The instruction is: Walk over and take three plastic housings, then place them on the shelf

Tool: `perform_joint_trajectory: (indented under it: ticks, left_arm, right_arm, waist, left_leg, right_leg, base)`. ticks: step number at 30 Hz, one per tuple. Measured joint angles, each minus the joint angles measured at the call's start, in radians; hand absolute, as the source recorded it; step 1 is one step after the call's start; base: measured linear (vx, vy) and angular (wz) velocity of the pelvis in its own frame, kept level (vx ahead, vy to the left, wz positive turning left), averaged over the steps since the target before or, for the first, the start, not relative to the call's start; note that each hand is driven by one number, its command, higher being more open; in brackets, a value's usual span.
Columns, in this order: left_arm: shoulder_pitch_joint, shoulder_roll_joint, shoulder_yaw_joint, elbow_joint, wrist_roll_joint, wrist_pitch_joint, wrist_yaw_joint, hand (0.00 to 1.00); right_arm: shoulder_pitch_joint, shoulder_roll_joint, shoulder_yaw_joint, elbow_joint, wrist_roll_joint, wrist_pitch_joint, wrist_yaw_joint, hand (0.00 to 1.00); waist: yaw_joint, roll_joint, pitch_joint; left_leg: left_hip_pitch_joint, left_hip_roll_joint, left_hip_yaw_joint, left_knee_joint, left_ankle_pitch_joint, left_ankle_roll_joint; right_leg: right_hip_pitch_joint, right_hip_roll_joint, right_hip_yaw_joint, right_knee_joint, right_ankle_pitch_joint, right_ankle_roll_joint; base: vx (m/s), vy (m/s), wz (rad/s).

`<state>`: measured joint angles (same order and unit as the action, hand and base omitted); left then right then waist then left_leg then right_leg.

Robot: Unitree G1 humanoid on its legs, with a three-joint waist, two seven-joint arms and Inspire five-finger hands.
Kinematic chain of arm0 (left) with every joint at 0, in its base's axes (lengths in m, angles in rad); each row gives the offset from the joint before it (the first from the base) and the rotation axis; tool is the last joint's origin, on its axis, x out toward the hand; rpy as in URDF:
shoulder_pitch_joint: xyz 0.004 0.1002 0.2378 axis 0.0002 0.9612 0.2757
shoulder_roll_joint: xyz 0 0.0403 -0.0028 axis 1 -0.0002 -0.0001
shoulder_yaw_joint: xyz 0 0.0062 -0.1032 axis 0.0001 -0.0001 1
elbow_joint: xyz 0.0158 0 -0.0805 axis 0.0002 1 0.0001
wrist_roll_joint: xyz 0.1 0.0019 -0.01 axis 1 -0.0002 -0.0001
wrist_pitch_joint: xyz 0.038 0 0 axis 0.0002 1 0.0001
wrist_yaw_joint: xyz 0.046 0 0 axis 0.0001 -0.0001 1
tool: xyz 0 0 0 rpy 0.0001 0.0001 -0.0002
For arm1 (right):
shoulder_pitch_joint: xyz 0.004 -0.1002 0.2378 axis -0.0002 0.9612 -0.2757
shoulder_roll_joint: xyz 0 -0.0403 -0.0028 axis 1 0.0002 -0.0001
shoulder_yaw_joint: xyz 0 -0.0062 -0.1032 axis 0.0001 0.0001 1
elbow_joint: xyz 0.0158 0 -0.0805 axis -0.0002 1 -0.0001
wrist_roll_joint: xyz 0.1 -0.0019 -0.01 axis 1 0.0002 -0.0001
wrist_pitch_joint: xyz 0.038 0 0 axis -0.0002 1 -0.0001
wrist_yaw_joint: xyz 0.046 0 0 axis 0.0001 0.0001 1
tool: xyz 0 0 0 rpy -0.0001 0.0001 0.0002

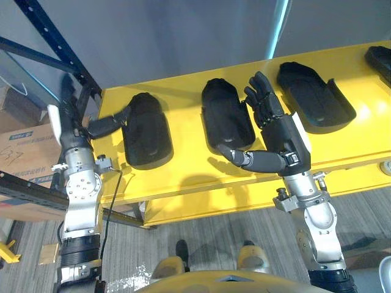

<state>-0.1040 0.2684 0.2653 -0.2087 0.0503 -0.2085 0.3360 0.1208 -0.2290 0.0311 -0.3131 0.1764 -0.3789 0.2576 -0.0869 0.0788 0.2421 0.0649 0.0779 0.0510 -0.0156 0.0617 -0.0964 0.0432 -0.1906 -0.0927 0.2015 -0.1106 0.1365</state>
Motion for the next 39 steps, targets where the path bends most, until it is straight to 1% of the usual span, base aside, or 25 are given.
perform_joint_trajectory:
  ticks: [1, 2, 3, 6, 8, 9, 10, 11, 13, 14, 16, 19, 20, 21, 22, 23, 24, 26, 27, 29, 30, 32, 33, 37, 39]
  left_arm:
    - [0.0, -0.01, 0.0, -0.045, 0.0, -0.047, 0.007, 1.0]
    - [0.001, -0.018, 0.0, -0.065, 0.002, -0.068, 0.012, 1.0]
    - [0.01, -0.035, 0.0, -0.094, 0.02, -0.117, 0.026, 1.0]
    - [0.043, -0.062, -0.001, -0.118, 0.032, -0.174, 0.005, 1.0]
    - [0.069, -0.075, -0.004, -0.119, 0.015, -0.203, -0.048, 1.0]
    - [0.095, -0.076, -0.011, -0.129, -0.008, -0.206, -0.085, 1.0]
    - [0.112, -0.077, -0.016, -0.14, -0.013, -0.207, -0.099, 1.0]
    - [0.142, -0.088, -0.024, -0.159, -0.032, -0.208, -0.14, 1.0]
    - [0.181, -0.112, -0.035, -0.18, -0.057, -0.211, -0.188, 1.0]
    - [0.206, -0.123, -0.04, -0.189, -0.057, -0.222, -0.204, 1.0]
    - [0.254, -0.141, -0.046, -0.199, -0.046, -0.239, -0.199, 1.0]
    - [0.279, -0.157, -0.048, -0.199, -0.031, -0.253, -0.164, 1.0]
    - [0.3, -0.167, -0.053, -0.2, -0.026, -0.272, -0.139, 1.0]
    - [0.31, -0.173, -0.054, -0.204, -0.026, -0.278, -0.135, 1.0]
    - [0.318, -0.18, -0.057, -0.205, -0.026, -0.286, -0.133, 1.0]
    - [0.332, -0.187, -0.063, -0.211, -0.034, -0.298, -0.137, 1.0]
    - [0.345, -0.19, -0.063, -0.218, -0.042, -0.301, -0.144, 1.0]
    - [0.367, -0.194, -0.066, -0.226, -0.049, -0.313, -0.175, 1.0]
    - [0.385, -0.194, -0.066, -0.24, -0.048, -0.32, -0.179, 1.0]
    - [0.392, -0.194, -0.067, -0.244, -0.048, -0.325, -0.188, 1.0]
    - [0.392, -0.194, -0.068, -0.244, -0.049, -0.33, -0.196, 1.0]
    - [0.394, -0.194, -0.068, -0.246, -0.05, -0.345, -0.206, 1.0]
    - [0.397, -0.193, -0.068, -0.247, -0.055, -0.356, -0.212, 1.0]
    - [0.416, -0.192, -0.074, -0.256, -0.057, -0.358, -0.237, 1.0]
    - [0.427, -0.192, -0.075, -0.256, -0.058, -0.358, -0.243, 1.0]
  right_arm:
    - [-0.003, 0.0, 0.0, 0.005, -0.015, -0.001, -0.003, 1.0]
    - [-0.004, -0.001, 0.0, 0.008, -0.016, -0.001, -0.003, 1.0]
    - [-0.015, -0.001, 0.0, 0.022, -0.026, -0.002, -0.004, 1.0]
    - [-0.02, -0.004, -0.003, 0.028, -0.053, -0.003, -0.006, 1.0]
    - [-0.022, -0.004, -0.001, 0.028, -0.053, -0.003, -0.003, 1.0]
    - [-0.024, -0.004, -0.002, 0.028, -0.053, -0.003, -0.004, 1.0]
    - [-0.025, -0.004, -0.002, 0.028, -0.053, -0.003, -0.005, 1.0]
    - [-0.025, -0.003, -0.003, 0.028, -0.053, 0.0, -0.006, 1.0]
    - [-0.025, -0.003, -0.004, 0.035, -0.053, 0.004, -0.007, 1.0]
    - [-0.027, -0.003, -0.004, 0.043, -0.053, 0.01, -0.006, 1.0]
    - [-0.042, -0.004, -0.004, 0.079, -0.053, 0.02, -0.004, 1.0]
    - [-0.068, -0.006, -0.004, 0.114, -0.053, 0.024, -0.003, 1.0]
    - [-0.089, -0.012, 0.006, 0.137, -0.053, 0.031, 0.001, 1.0]
    - [-0.1, -0.014, 0.011, 0.149, -0.053, 0.031, 0.004, 1.0]
    - [-0.109, -0.018, 0.014, 0.159, -0.052, 0.032, 0.012, 1.0]
    - [-0.123, -0.026, 0.023, 0.174, -0.052, 0.032, 0.025, 1.0]
    - [-0.135, -0.033, 0.033, 0.184, -0.052, 0.032, 0.032, 1.0]
    - [-0.151, -0.052, 0.061, 0.204, -0.053, 0.032, 0.04, 1.0]
    - [-0.168, -0.052, 0.083, 0.213, -0.053, 0.032, 0.041, 1.0]
    - [-0.193, -0.052, 0.106, 0.228, -0.052, 0.028, 0.044, 1.0]
    - [-0.204, -0.052, 0.114, 0.235, -0.049, 0.028, 0.059, 1.0]
    - [-0.21, -0.052, 0.124, 0.239, -0.032, 0.028, 0.109, 1.0]
    - [-0.214, -0.052, 0.135, 0.239, -0.03, 0.028, 0.134, 1.0]
    - [-0.214, -0.065, 0.163, 0.238, -0.001, 0.028, 0.194, 1.0]
    - [-0.213, -0.087, 0.177, 0.236, 0.035, 0.028, 0.24, 1.0]
  waist:
    - [0.002, 0.0, -0.001]
    - [0.003, -0.001, -0.001]
    - [0.004, -0.003, -0.007]
    - [0.004, -0.007, -0.032]
    - [0.005, -0.016, -0.05]
    - [0.009, -0.024, -0.057]
    - [0.011, -0.028, -0.059]
    - [0.015, -0.035, -0.063]
    - [0.027, -0.044, -0.072]
    - [0.03, -0.048, -0.077]
    - [0.038, -0.052, -0.084]
    - [0.057, -0.052, -0.087]
    - [0.065, -0.055, -0.096]
    - [0.067, -0.057, -0.1]
    - [0.077, -0.06, -0.103]
    - [0.092, -0.063, -0.107]
    - [0.096, -0.065, -0.107]
    - [0.116, -0.073, -0.113]
    - [0.116, -0.078, -0.117]
    - [0.124, -0.082, -0.117]
    - [0.136, -0.083, -0.117]
    - [0.145, -0.088, -0.118]
    - [0.145, -0.092, -0.117]
    - [0.143, -0.108, -0.122]
    - [0.144, -0.116, -0.12]
  left_leg:
    - [0.003, 0.0, -0.006, -0.003, 0.001, -0.001]
    - [0.008, 0.0, -0.009, -0.006, 0.002, -0.001]
    - [0.017, 0.0, -0.011, -0.009, 0.002, -0.001]
    - [0.017, 0.0, -0.02, -0.016, 0.002, -0.002]
    - [0.019, 0.0, -0.03, -0.026, 0.008, -0.003]
    - [0.02, 0.0, -0.033, -0.026, 0.008, -0.003]
    - [0.021, 0.0, -0.034, -0.027, 0.008, -0.003]
    - [0.023, -0.001, -0.038, -0.029, 0.008, -0.003]
    - [0.029, -0.001, -0.045, -0.04, 0.011, -0.003]
    - [0.027, -0.002, -0.057, -0.048, 0.018, -0.003]
    - [0.024, -0.003, -0.084, -0.068, 0.034, -0.004]
    - [0.011, -0.004, -0.102, -0.068, 0.041, -0.005]
    - [-0.004, -0.005, -0.123, -0.068, 0.047, -0.005]
    - [-0.009, -0.006, -0.132, -0.068, 0.049, -0.006]
    - [-0.015, -0.006, -0.143, -0.068, 0.052, -0.006]
    - [-0.024, -0.008, -0.16, -0.069, 0.056, -0.007]
    - [-0.025, -0.009, -0.169, -0.069, 0.058, -0.007]
    - [-0.031, -0.013, -0.189, -0.072, 0.06, -0.007]
    - [-0.043, -0.015, -0.202, -0.072, 0.062, -0.003]
    - [-0.056, -0.015, -0.208, -0.072, 0.064, -0.001]
    - [-0.058, -0.015, -0.208, -0.072, 0.065, -0.001]
    - [-0.062, -0.016, -0.209, -0.072, 0.067, 0.001]
    - [-0.065, -0.016, -0.211, -0.072, 0.072, 0.006]
    - [-0.075, -0.017, -0.218, -0.072, 0.074, 0.005]
    - [-0.076, -0.017, -0.217, -0.072, 0.074, 0.005]
  right_leg:
    - [0.009, 0.0, -0.008, -0.006, 0.0, 0.0]
    - [0.017, 0.0, -0.012, -0.011, 0.001, 0.0]
    - [0.03, 0.0, -0.016, -0.017, 0.001, 0.0]
    - [0.041, 0.0, -0.028, -0.031, 0.004, 0.0]
    - [0.048, 0.001, -0.04, -0.037, 0.004, 0.0]
    - [0.052, 0.001, -0.043, -0.041, 0.004, 0.0]
    - [0.054, 0.001, -0.045, -0.044, 0.005, 0.0]
    - [0.061, 0.001, -0.05, -0.049, 0.007, 0.001]
    - [0.068, 0.001, -0.057, -0.052, 0.006, 0.001]
    - [0.073, 0.001, -0.071, -0.058, 0.006, 0.001]
    - [0.083, 0.001, -0.099, -0.064, 0.007, 0.001]
    - [0.083, 0.001, -0.119, -0.066, 0.007, 0.001]
    - [0.083, 0.002, -0.139, -0.068, 0.007, 0.001]
    - [0.084, 0.002, -0.148, -0.07, 0.008, 0.0]
    - [0.086, 0.002, -0.159, -0.072, 0.008, 0.0]
    - [0.092, 0.003, -0.176, -0.08, 0.01, -0.002]
    - [0.098, 0.003, -0.183, -0.082, 0.011, -0.002]
    - [0.109, 0.002, -0.207, -0.087, 0.01, -0.003]
    - [0.111, 0.003, -0.221, -0.092, 0.01, -0.003]
    - [0.11, 0.003, -0.236, -0.095, 0.011, -0.002]
    - [0.11, 0.003, -0.24, -0.096, 0.012, -0.003]
    - [0.111, 0.003, -0.245, -0.096, 0.012, -0.003]
    - [0.111, 0.003, -0.25, -0.097, 0.012, -0.003]
    - [0.11, 0.003, -0.261, -0.098, 0.012, -0.003]
    - [0.11, 0.003, -0.261, -0.098, 0.012, -0.003]
  base:
    - [0.01, -0.011, 0.12]
    - [0.01, -0.01, 0.11]
    - [0.01, -0.006, 0.06]
    - [0.01, -0.01, 0.09]
    - [0.02, -0.017, 0.15]
    - [0.01, -0.014, 0.1]
    - [0.0, -0.011, 0.07]
    - [0.0, -0.009, 0.06]
    - [0.0, -0.011, 0.14]
    - [-0.01, -0.017, 0.24]
    - [-0.01, -0.027, 0.37]
    - [-0.02, -0.021, 0.27]
    - [-0.01, -0.031, 0.39]
    - [0.0, -0.027, 0.41]
    - [0.0, -0.031, 0.36]
    - [0.0, -0.024, 0.38]
    - [-0.01, -0.022, 0.33]
    - [-0.02, -0.022, 0.33]
    - [-0.03, -0.024, 0.37]
    - [-0.03, -0.016, 0.29]
    - [-0.03, -0.01, 0.16]
    - [-0.02, -0.009, 0.09]
    - [-0.01, -0.012, 0.11]
    - [0.0, -0.011, 0.09]
    - [0.0, 0.0, 0.0]
